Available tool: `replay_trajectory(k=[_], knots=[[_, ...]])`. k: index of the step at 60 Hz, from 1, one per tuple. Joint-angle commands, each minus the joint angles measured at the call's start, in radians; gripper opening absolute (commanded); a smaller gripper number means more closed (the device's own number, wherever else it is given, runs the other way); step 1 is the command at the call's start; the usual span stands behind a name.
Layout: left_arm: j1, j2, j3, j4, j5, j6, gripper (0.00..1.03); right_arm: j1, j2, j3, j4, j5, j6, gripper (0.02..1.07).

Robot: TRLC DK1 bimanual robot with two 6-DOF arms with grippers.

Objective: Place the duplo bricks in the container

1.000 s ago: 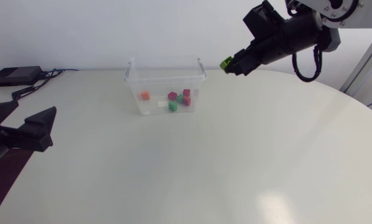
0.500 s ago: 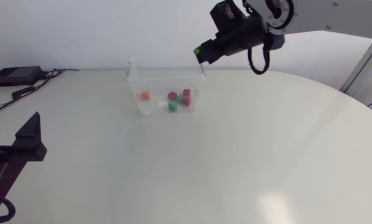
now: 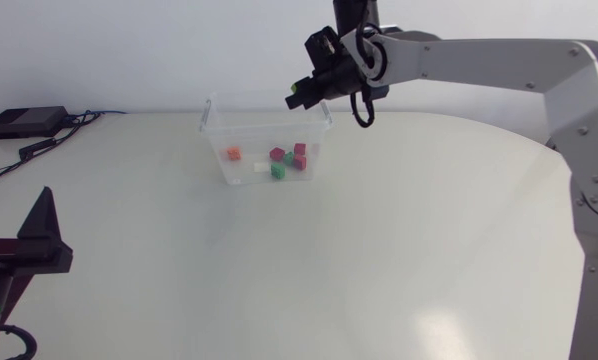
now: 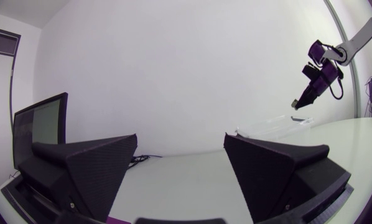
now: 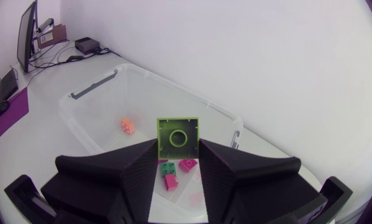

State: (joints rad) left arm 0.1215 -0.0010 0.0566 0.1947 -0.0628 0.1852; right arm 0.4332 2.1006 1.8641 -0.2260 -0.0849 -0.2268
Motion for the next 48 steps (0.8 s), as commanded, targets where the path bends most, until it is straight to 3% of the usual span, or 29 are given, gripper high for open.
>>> replay_trajectory(k=[1, 3, 5, 7, 13, 20, 35, 48], knots=[[0.015, -0.013, -0.021, 0.032, -0.012, 0.019, 0.97, 0.019, 0.064, 0.041, 0.034, 0.030, 0.027, 0.44], [0.017, -0.013, -0.021, 0.035, -0.012, 0.019, 0.98, 0.022, 0.073, 0.046, 0.039, 0.048, 0.027, 0.60], [0.015, -0.013, -0.023, 0.037, -0.012, 0.019, 0.97, 0.024, 0.078, 0.047, 0.040, 0.056, 0.035, 0.87], [0.012, -0.013, -0.023, 0.035, -0.012, 0.019, 0.97, 0.024, 0.076, 0.043, 0.040, 0.057, 0.046, 1.03], [0.007, -0.013, -0.029, 0.035, -0.012, 0.017, 0.97, 0.024, 0.042, 0.003, 0.057, 0.066, 0.057, 1.03], [-0.005, -0.013, -0.049, 0.043, -0.014, 0.016, 0.98, 0.007, -0.056, -0.132, 0.159, 0.097, 0.067, 1.03], [-0.026, -0.013, -0.060, 0.032, -0.014, -0.006, 0.98, -0.054, -0.404, -0.553, 0.458, 0.214, 0.066, 1.03], [-0.065, -0.013, -0.058, 0.025, -0.014, -0.006, 0.98, -0.128, -0.645, -0.813, 0.522, 0.240, 0.058, 1.03]])
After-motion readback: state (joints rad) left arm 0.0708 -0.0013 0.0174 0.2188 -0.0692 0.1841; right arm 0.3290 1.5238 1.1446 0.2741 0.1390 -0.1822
